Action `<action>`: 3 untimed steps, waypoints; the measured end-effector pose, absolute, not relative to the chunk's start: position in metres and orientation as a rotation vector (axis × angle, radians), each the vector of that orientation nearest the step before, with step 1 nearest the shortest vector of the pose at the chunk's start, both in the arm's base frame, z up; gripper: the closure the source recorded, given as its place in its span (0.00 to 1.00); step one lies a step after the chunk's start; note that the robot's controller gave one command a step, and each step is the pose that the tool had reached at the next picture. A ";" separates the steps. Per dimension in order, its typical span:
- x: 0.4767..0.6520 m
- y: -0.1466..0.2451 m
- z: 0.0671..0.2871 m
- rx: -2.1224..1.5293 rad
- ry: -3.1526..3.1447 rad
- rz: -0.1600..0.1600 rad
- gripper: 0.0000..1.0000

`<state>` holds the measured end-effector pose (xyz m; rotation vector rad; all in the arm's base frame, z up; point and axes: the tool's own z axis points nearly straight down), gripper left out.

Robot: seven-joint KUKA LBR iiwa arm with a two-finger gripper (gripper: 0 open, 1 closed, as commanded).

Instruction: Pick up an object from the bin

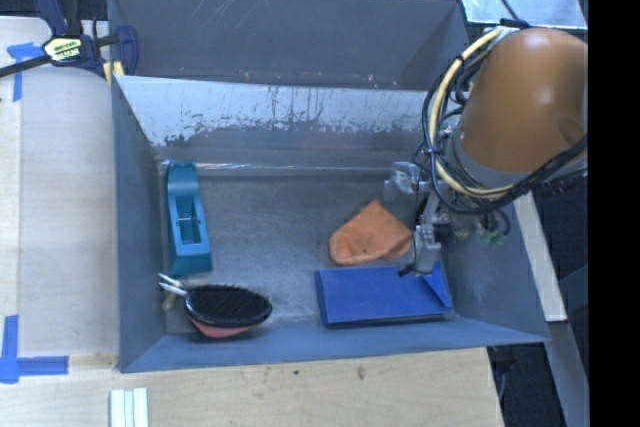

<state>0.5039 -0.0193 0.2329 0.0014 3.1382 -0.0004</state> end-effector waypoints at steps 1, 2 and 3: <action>0.494 -0.027 0.149 -0.094 3.133 -0.001 0.00; 0.490 -0.029 0.100 -0.109 3.142 0.000 0.00; 0.484 -0.020 0.130 -0.275 3.124 0.000 0.00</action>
Offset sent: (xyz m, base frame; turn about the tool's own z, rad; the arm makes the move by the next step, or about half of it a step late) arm -0.0199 -0.0144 -0.0729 -0.0817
